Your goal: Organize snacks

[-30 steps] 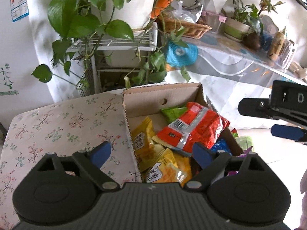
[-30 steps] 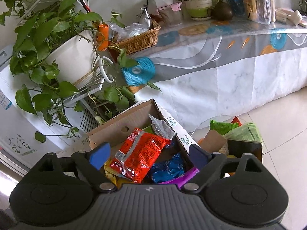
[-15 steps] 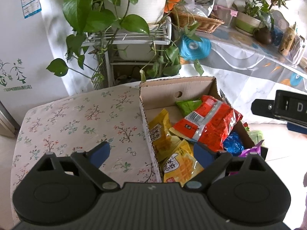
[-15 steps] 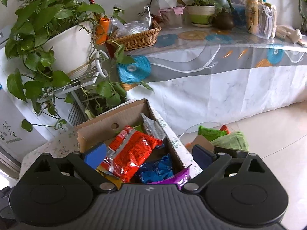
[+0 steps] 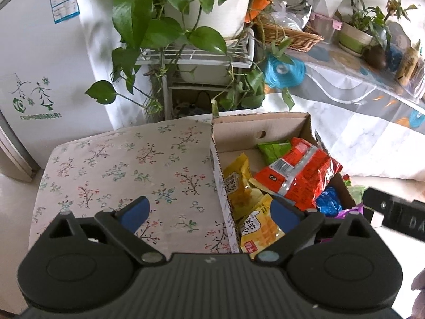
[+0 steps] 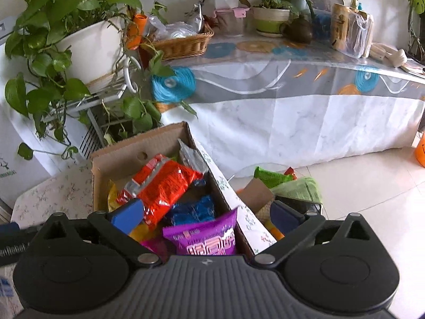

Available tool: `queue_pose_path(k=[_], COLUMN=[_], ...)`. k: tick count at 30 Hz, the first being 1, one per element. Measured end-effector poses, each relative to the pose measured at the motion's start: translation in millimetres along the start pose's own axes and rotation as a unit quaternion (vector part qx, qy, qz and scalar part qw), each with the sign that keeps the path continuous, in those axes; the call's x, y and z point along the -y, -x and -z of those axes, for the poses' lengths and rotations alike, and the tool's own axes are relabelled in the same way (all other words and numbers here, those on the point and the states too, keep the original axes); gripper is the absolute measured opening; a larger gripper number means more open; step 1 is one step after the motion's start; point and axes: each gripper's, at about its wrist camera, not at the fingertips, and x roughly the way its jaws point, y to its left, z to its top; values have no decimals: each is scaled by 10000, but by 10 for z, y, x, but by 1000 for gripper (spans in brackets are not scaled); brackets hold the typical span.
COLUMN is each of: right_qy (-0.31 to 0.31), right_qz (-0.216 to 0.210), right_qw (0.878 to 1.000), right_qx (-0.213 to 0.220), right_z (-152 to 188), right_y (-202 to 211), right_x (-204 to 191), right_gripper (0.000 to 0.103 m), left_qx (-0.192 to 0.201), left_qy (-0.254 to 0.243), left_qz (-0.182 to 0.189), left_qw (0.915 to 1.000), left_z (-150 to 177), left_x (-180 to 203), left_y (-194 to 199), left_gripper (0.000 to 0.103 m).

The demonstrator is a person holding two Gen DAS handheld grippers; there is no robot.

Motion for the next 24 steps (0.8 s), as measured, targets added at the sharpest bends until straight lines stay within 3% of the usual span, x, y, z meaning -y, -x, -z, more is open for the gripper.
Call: queue_pose_path(k=[24], right_qy=[192], right_qz=[-56], right_qw=[9994], right_qx=[-283], right_z=[7], right_y=[-124], right_x=[-74], right_gripper=[103], left_qx=[-114], left_qy=[-382], left_qz=[-470], left_qw=[9981], left_z=[-10], left_x=[213], left_y=[-82], left_gripper=[101])
